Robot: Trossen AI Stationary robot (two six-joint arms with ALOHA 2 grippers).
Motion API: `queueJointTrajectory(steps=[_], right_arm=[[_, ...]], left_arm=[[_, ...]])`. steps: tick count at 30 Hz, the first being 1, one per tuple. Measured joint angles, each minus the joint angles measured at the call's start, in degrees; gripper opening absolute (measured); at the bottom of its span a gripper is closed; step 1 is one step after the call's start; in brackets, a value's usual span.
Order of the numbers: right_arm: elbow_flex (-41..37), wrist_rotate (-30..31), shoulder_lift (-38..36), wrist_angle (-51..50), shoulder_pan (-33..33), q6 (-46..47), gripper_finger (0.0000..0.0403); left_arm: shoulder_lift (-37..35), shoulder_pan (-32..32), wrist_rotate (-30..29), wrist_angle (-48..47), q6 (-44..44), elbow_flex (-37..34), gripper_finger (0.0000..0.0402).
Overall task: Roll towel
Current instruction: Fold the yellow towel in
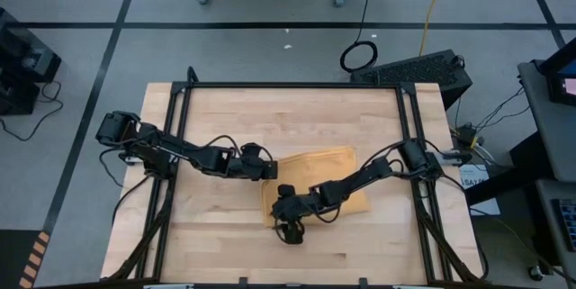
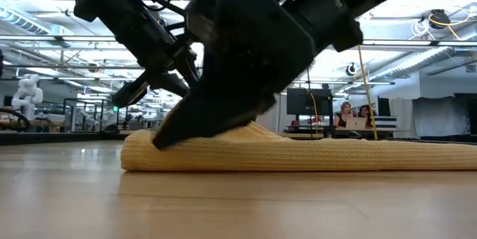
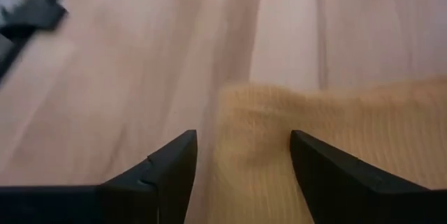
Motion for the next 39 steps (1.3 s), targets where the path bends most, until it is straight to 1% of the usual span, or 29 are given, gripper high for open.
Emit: queueJointTrajectory(steps=[2, 7, 12, 15, 19, 23, 25, 27, 31, 34, 36, 39], right_arm=[[-0.02, 1.19, -0.01, -2.01, 0.06, 0.32, 0.0221], [0.0, 1.44, -0.12, -5.1, -0.91, -0.94, 0.0218], [0.07, 1.77, 0.26, -5.61, -1.27, -1.95, 0.019], [0.15, 1.41, 1.04, -5.24, -1.23, -1.46, 0.0164], [0.28, 0.87, 2.24, -4.33, -0.35, 0.73, 0.012], [0.24, 0.68, 2.34, -4.51, 0.28, 1.59, 0.0063], [0.19, 1.57, 1.94, -5.18, 0.28, 1.59, 0.0032], [0.03, 1.38, 0.95, -6.06, -0.14, 1.26, 0.001], [-0.3, 1.03, -2.71, -10.99, -1.43, 1.19, 0.001], [-0.31, 0.97, -7.15, -15.37, -3.0, -0.25, 0.0004], [-0.23, 0.95, -10.62, -19.03, -4.22, -2.39, 0.0004], [-0.14, 0.97, -14.95, -24.34, -6.6, -6.93, 0.0003]], left_arm=[[0.0, 0.0, -0.01, 0.63, 0.0, 0.0, 0.0022], [0.0, 0.0, -0.13, 1.09, 0.02, 0.0, 0.0022], [0.0, 0.02, -0.13, 1.07, 0.02, 0.0, 0.0022], [0.0, 0.02, -0.13, 1.01, -0.04, 0.0, 0.0022], [0.0, 0.29, -0.11, 1.12, -0.05, 0.0, 0.0022], [0.0, 0.86, -0.04, 1.34, -0.04, 0.0, 0.0022], [0.0, 1.13, 0.13, 1.38, -0.09, 0.0, 0.0022], [-0.04, 1.34, 0.15, 1.44, -0.07, 0.0, 0.0022], [-2.59, 1.41, 0.24, 1.93, 0.57, -0.02, 0.0022], [-5.47, 1.49, 0.03, 1.66, 2.37, 0.0, 0.0022], [-7.45, 1.63, -1.02, 1.82, 2.62, 0.0, 0.0022], [-9.97, 1.97, -4.67, 1.4, 2.62, 0.0, 0.0022]])
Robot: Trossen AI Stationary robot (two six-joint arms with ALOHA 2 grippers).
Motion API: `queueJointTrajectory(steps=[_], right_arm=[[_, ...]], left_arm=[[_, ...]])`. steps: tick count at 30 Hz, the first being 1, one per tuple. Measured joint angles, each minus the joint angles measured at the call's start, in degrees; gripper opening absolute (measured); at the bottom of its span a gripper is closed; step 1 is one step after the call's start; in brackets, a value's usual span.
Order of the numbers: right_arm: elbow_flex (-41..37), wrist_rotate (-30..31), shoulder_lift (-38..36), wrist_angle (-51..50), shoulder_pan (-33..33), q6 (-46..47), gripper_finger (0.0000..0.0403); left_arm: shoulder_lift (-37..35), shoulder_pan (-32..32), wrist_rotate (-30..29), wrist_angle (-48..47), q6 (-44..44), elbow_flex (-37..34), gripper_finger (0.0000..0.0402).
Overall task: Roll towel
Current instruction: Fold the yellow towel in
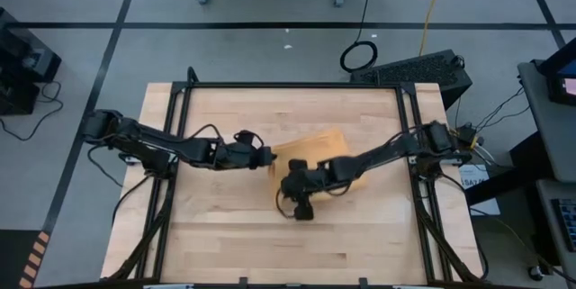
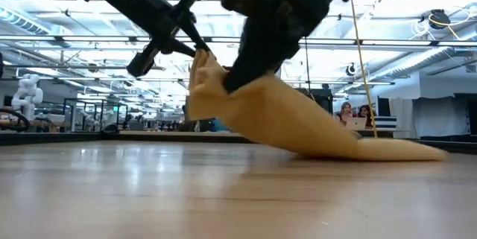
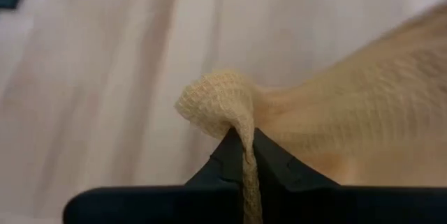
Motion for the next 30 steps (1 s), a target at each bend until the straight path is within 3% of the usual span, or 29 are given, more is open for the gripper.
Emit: queueJointTrajectory(steps=[7, 11, 16, 22, 27, 30], right_arm=[[0.05, -0.86, -6.84, -5.98, -8.5, -6.93, 0.0002], [0.09, -8.17, -7.61, -6.81, -12.01, -6.08, 0.0002], [0.03, -15.98, -7.59, -10.32, -11.88, -3.13, 0.0002], [0.04, -17.95, -7.59, -14.9, -10.02, -0.84, 0.0002], [0.08, -17.69, -7.59, -17.22, -8.32, -1.57, 0.0002], [0.1, -20.11, -7.59, -17.66, -7.59, 2.63, 0.0008]], left_arm=[[-7.04, 1.63, -11.08, -6.38, 0.0, 0.0, 0.0022], [-10.38, 0.86, -10.86, -11.53, -0.05, 0.02, 0.0022], [-12.54, -2.75, -9.28, -18.93, -3.38, 0.02, 0.0022], [-11.31, -8.41, -6.16, -20.71, -7.27, 0.02, 0.0022], [-8.7, -13.05, -7.23, -21.07, -13.12, 0.0, 0.0022], [-6.64, -15.05, -7.42, -21.0, -16.46, -0.01, 0.0022]])
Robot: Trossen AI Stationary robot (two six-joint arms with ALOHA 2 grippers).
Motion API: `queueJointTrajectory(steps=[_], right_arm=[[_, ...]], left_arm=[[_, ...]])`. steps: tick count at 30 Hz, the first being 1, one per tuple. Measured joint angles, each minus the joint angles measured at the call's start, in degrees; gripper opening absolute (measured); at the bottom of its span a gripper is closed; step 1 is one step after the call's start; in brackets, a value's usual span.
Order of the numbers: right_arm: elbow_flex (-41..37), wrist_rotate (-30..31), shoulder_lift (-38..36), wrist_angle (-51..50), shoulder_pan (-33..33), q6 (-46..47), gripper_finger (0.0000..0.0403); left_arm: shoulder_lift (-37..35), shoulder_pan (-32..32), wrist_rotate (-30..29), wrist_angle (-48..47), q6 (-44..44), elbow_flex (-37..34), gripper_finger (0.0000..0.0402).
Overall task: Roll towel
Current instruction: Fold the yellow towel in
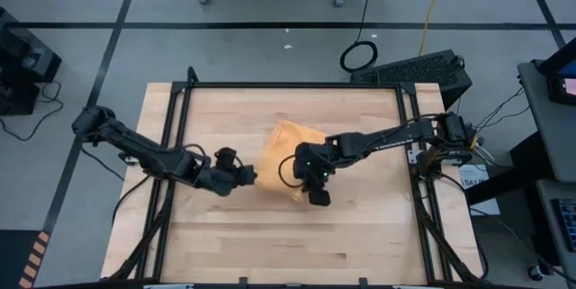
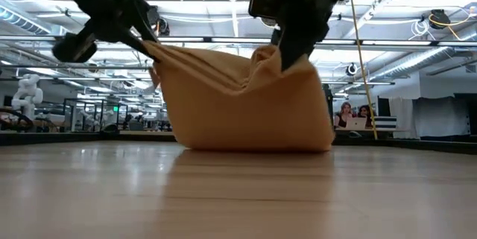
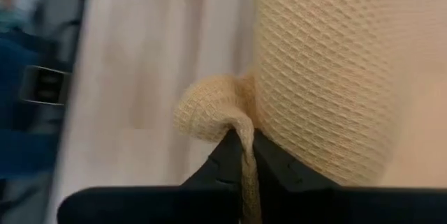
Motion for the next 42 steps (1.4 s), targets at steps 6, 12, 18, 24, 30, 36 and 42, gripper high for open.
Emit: queueJointTrajectory(steps=[6, 12, 18, 24, 30, 36, 42], right_arm=[[0.04, -5.55, 0.0, -5.3, 1.26, 5.78, 0.0046], [0.02, -13.9, -0.02, -13.0, 0.74, 7.84, 0.0112], [-0.75, -5.83, -2.11, -23.15, -4.69, 7.92, 0.0159], [-6.86, 6.87, -2.54, -19.43, -13.74, 10.45, 0.0177], [-8.53, 7.1, -2.54, -15.66, -24.94, 4.29, 0.0201], [-8.52, 7.0, -2.54, -13.23, -32.23, 3.0, 0.0212], [-8.52, 4.39, -2.54, -8.94, -31.91, 0.94, 0.0212]], left_arm=[[4.89, -2.98, -0.94, 1.9, -5.77, 0.01, 0.0022], [12.04, -3.18, -1.29, 5.52, -10.74, -0.01, 0.0022], [16.29, -3.18, -1.64, 14.85, -12.17, -0.01, 0.0022], [16.68, -3.67, -1.64, 16.83, -12.13, 0.01, 0.0022], [16.65, -4.71, -1.64, 17.53, -12.13, 0.01, 0.0022], [16.65, -4.69, -1.6, 17.55, -12.12, 0.01, 0.0022], [16.65, -4.69, -1.6, 17.55, -12.13, 0.01, 0.0022]])
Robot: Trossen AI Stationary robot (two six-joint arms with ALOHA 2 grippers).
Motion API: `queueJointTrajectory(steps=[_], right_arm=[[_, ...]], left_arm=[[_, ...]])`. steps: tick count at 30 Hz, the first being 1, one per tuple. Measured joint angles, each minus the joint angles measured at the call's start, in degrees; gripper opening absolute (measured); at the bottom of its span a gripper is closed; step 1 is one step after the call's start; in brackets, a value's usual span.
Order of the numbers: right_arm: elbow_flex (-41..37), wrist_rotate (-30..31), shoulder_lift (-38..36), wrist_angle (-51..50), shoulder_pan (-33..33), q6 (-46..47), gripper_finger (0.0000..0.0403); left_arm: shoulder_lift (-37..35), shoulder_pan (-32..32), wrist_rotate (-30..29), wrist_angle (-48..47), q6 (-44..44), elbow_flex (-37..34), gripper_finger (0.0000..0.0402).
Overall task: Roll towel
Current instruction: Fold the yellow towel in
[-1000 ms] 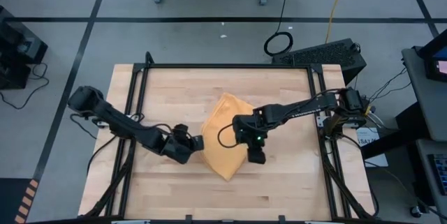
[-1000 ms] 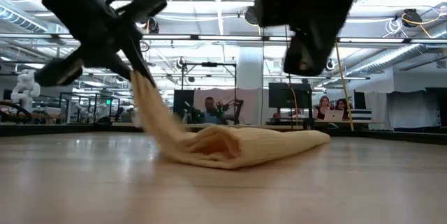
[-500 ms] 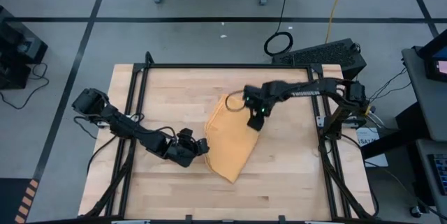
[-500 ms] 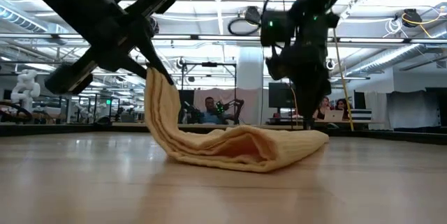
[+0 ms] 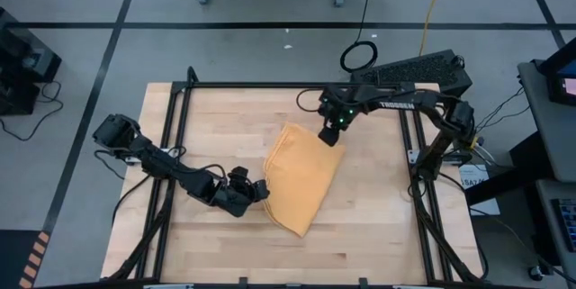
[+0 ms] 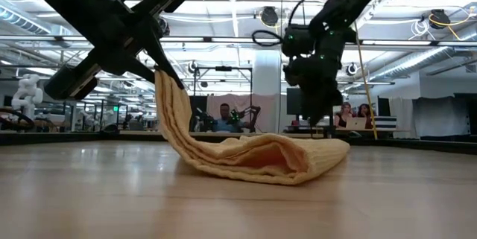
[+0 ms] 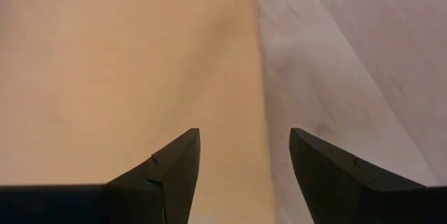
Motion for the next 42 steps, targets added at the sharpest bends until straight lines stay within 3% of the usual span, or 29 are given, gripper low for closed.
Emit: queueJointTrajectory(steps=[5, 17, 21, 27, 31, 37, 42], right_arm=[[1.06, 2.79, 2.82, 2.22, 1.39, 1.11, 0.0207], [4.14, 2.7, 12.39, 2.16, 1.88, -1.57, 0.0192], [4.24, 4.01, 14.04, 2.09, 2.49, -2.66, 0.0152], [4.74, 8.96, 13.0, 2.07, 2.79, -5.39, 0.0053], [8.1, 10.41, 13.05, 2.17, 2.45, -8.43, 0.0007], [13.53, 12.32, 12.87, 4.91, 1.36, -11.91, 0.002], [15.42, 13.1, 12.81, 6.78, 0.61, -13.53, 0.0019]], left_arm=[[0.0, 0.0, 0.04, 0.0, -0.04, 0.0, 0.0022], [-0.02, 0.0, 1.33, 0.43, -0.02, 0.0, 0.0022], [-0.02, 0.0, 1.38, 0.44, -0.04, 0.0, 0.0022], [-0.02, -0.02, 1.11, 2.09, 0.01, 0.0, 0.0022], [-0.04, -0.75, -3.11, 6.59, 0.47, 0.02, 0.0022], [-0.04, -2.78, -9.76, 6.94, 0.06, 2.13, 0.0022], [-0.04, -3.39, -14.65, -1.6, -4.81, 4.62, 0.0022]])
